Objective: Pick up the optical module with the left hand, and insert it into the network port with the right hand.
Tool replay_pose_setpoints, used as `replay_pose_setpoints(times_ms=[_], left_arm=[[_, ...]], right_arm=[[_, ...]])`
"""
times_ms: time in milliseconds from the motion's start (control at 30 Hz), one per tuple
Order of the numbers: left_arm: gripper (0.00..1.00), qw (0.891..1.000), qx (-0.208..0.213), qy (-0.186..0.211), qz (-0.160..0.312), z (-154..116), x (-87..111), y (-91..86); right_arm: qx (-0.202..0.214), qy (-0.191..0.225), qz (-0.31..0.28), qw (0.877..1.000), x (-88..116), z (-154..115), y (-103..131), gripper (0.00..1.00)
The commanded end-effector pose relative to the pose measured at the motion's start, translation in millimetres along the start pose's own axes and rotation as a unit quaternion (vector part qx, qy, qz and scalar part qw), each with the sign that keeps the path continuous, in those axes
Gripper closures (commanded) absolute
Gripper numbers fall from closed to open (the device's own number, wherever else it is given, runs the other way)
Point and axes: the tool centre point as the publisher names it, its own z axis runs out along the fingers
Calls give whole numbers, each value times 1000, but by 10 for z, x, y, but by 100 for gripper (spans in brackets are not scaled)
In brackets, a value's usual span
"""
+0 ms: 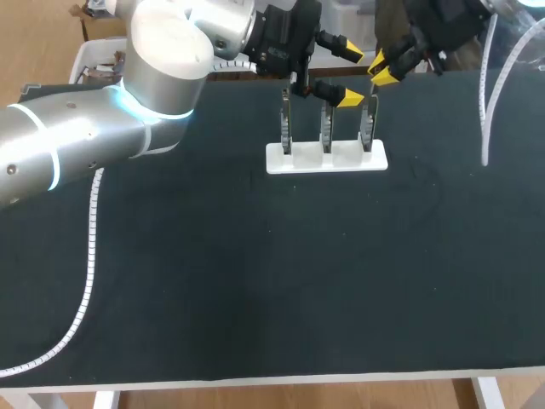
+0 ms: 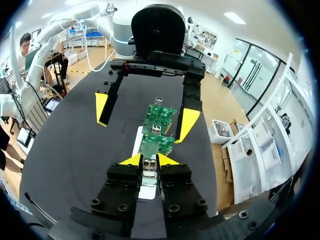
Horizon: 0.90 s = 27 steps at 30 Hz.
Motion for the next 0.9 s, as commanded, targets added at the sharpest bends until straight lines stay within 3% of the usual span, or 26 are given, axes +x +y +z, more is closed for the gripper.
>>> replay_pose_setpoints(times_ms=[33,900], left_arm=[[0,1000,0,2,0,2,-10,2],[0,1000,0,2,0,2,-10,2]], right_arm=[[-2,-4,0,1000,82,74,2,100],[-4,-10,-14,1000,64,-11,-17,100]])
